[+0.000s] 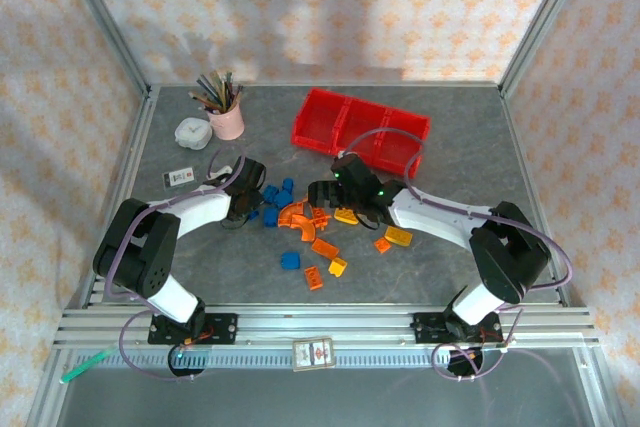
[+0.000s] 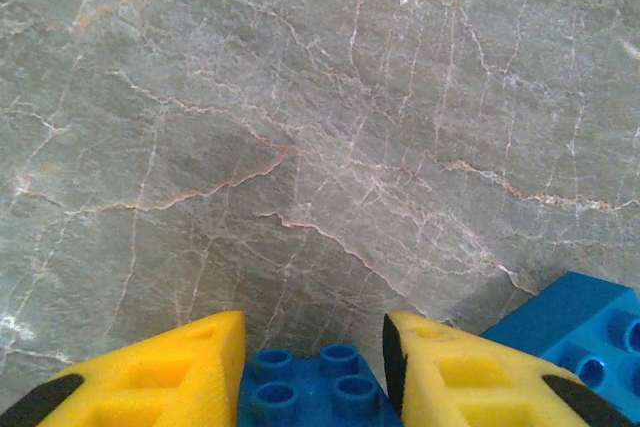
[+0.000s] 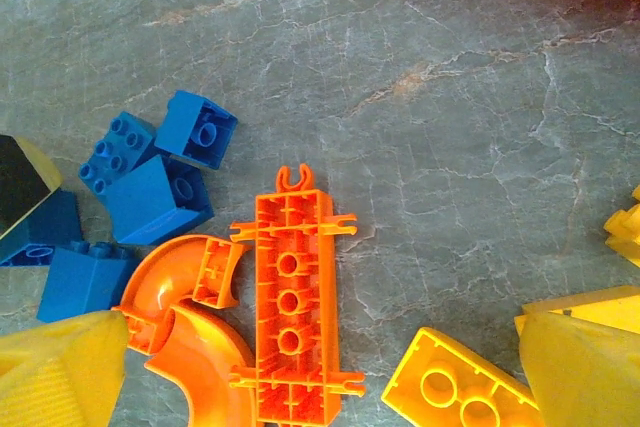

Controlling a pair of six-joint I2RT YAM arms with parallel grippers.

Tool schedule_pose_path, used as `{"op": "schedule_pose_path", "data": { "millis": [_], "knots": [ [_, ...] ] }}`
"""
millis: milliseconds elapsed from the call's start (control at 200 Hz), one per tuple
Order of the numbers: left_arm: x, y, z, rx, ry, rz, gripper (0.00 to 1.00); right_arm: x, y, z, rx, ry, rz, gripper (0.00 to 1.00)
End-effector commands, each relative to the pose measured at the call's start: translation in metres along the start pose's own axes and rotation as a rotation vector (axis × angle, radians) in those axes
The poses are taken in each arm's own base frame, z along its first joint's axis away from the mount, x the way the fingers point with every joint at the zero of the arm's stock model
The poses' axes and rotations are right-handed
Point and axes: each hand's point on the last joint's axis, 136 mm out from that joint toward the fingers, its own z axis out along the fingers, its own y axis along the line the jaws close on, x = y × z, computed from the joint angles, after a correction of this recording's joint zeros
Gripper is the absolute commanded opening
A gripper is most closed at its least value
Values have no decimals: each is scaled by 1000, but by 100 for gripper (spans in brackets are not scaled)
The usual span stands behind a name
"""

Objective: Sort the legos into containers by color
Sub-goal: Pick up the lego from the middle-left of the table.

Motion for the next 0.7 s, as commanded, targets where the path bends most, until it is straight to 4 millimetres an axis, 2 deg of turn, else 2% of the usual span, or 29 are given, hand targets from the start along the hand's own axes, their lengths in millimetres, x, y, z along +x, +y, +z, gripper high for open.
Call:
{"op": "schedule_pose_path", "data": {
  "millis": [0, 150, 385, 541, 691],
  "knots": [
    [7, 6, 0, -20, 15, 9, 34, -11, 4, -7, 9, -28, 4, 100],
    [1, -3, -8, 10, 2, 25, 30, -20, 7, -15, 6, -48, 13, 100],
    [-27, -40, -43, 63, -73, 101, 28, -45, -11, -26, 23, -81, 100, 100],
    [-52, -82, -68, 111, -141, 181, 26, -65, -34, -36, 59, -133, 159, 100],
    [-71, -142, -84, 200, -198, 258, 25, -82, -60, -42, 91, -184, 219, 100]
  ]
}}
